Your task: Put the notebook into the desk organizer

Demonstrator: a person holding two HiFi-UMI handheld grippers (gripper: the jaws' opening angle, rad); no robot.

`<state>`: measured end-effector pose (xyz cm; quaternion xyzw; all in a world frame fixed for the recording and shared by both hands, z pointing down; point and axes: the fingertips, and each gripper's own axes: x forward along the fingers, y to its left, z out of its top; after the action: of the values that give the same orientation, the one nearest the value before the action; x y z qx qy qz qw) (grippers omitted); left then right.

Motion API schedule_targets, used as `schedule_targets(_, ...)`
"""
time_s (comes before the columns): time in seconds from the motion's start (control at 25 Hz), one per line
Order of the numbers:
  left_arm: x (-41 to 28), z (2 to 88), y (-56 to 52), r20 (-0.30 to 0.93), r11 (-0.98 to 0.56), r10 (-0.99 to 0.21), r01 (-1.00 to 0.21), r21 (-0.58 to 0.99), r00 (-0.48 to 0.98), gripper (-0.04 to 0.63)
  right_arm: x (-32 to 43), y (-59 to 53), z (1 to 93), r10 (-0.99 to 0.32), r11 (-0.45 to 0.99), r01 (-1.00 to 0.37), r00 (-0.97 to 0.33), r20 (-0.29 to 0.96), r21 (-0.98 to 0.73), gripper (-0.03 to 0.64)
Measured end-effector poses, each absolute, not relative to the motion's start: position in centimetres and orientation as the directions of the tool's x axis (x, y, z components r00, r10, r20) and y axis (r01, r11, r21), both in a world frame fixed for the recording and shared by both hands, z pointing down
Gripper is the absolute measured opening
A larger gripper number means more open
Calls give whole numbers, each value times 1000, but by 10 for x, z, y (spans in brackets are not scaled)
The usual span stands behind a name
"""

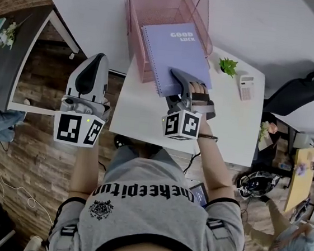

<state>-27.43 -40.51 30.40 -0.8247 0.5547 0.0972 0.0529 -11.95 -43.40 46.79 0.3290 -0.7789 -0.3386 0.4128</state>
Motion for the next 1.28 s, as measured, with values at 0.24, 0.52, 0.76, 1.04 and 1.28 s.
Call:
schedule_targets(0.24, -270, 303, -408, -217, -383, -903, -924, 19, 370, 4, -108, -423, 459, -800, 537, -257, -458, 388, 804, 175)
schedule_targets(0.52, -263, 303, -410, -218, -392, -899, -920, 15, 379, 3, -111, -435, 442, -825, 458, -215, -464, 322, 862, 34)
schedule_targets(0.76, -265, 305, -412, -212, -382, -904, -924, 13, 371, 3, -116, -468, 436, -830, 447, -181, -448, 331, 876, 32)
schedule_targets(1.04, -275, 305, -416, -207, -364, -912, -931, 10, 354, 3, -128, -505, 428, -835, 440, -149, -432, 341, 886, 32)
schedule_targets(1.28, -280, 307, -422, -199, -359, -915, -933, 10, 350, 3, -140, -533, 428, -834, 457, -149, -415, 364, 877, 32)
